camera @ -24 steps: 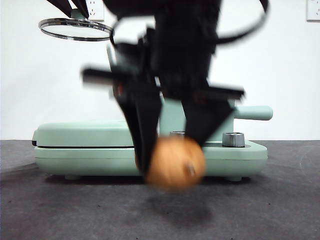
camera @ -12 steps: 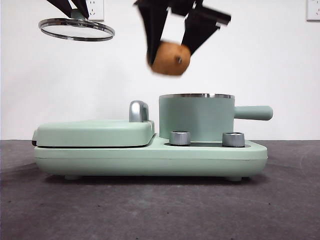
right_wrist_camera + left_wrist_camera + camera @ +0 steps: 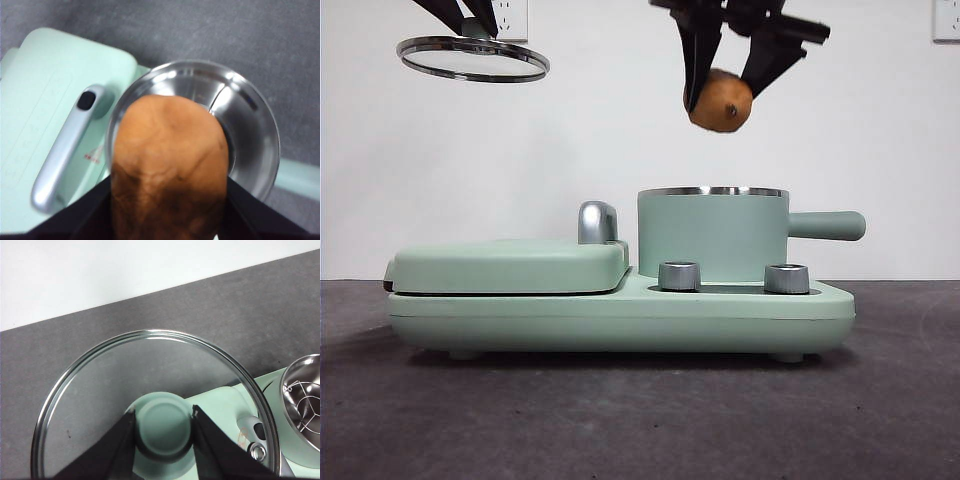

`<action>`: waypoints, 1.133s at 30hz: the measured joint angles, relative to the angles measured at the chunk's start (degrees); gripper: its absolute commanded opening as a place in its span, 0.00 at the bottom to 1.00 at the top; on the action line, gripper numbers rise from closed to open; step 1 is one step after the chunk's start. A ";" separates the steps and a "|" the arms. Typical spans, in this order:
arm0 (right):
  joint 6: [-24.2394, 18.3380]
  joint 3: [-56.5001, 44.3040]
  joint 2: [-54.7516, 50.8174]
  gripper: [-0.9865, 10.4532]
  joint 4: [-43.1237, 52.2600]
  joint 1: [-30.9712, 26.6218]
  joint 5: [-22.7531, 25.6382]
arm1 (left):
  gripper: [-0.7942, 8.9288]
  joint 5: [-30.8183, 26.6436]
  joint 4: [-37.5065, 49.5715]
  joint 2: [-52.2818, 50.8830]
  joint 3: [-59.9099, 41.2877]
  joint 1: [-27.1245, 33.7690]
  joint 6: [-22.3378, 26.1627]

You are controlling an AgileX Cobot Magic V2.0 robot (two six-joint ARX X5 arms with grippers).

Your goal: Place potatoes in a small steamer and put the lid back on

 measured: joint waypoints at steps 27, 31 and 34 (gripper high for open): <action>-4.61 -0.02 12.28 0.23 4.24 -4.46 -5.01 | 0.09 0.02 -0.26 0.00 0.00 -0.61 -0.02; -4.83 -0.02 12.28 0.26 3.91 -4.46 -5.01 | 0.09 0.02 -0.26 0.02 0.00 -0.70 -0.02; -4.98 -0.02 12.28 0.39 3.63 -4.46 -5.03 | 0.09 0.00 -0.28 0.02 0.00 -0.76 -0.07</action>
